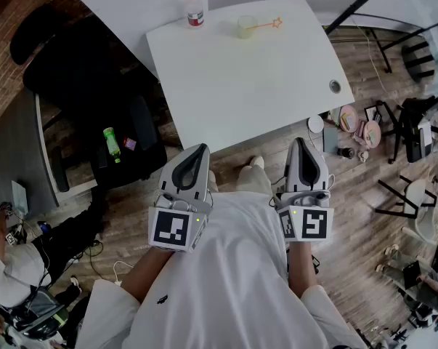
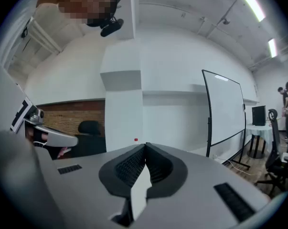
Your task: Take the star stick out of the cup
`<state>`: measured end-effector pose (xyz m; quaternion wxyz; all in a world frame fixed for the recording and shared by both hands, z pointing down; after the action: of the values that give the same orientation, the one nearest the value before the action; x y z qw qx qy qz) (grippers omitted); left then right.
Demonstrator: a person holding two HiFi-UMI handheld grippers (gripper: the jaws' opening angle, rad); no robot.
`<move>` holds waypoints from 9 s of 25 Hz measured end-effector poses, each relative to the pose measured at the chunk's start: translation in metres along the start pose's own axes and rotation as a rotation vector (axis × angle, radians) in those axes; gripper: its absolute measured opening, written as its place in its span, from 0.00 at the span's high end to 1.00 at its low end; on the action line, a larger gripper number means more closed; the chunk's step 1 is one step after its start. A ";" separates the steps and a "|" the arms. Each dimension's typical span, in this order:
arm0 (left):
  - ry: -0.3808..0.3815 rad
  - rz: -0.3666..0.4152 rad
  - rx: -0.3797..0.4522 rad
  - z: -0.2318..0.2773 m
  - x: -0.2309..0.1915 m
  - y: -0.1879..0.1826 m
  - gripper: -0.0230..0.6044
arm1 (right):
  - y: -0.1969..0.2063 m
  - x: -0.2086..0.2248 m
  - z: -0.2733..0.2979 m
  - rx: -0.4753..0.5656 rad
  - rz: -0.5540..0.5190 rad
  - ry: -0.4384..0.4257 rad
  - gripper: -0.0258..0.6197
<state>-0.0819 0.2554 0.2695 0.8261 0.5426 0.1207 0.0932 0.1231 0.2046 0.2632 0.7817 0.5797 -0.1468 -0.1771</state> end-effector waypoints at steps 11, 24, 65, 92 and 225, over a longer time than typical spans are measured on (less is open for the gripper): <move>0.041 0.025 -0.048 -0.058 0.075 0.045 0.97 | 0.042 -0.001 -0.112 0.013 0.076 0.030 0.96; 0.208 0.119 -0.021 -0.068 0.249 0.061 0.97 | 0.090 0.075 -0.257 0.092 0.213 0.112 0.96; 0.163 0.025 -0.101 0.162 0.003 -0.032 0.97 | -0.010 0.059 0.101 0.033 0.120 0.004 0.96; -0.025 -0.090 -0.240 0.278 -0.028 -0.053 0.97 | -0.020 0.126 0.264 -0.057 0.036 -0.234 0.96; -0.229 -0.070 -0.010 0.194 -0.086 -0.080 0.97 | -0.073 0.111 0.211 -0.012 -0.076 -0.269 0.93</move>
<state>-0.1036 0.0299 0.2785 0.8400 0.5408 0.0441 0.0023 0.1226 -0.0443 0.2562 0.7511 0.5513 -0.2269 -0.2835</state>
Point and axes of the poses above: the fingertips, and each gripper's own axes: z forward along the fingers, x to its right, y out of its underside, the point moved 4 cm from there along -z, backward along the fingers, and after that the axes turned 8 degrees about -x, right-handed, at the moved point
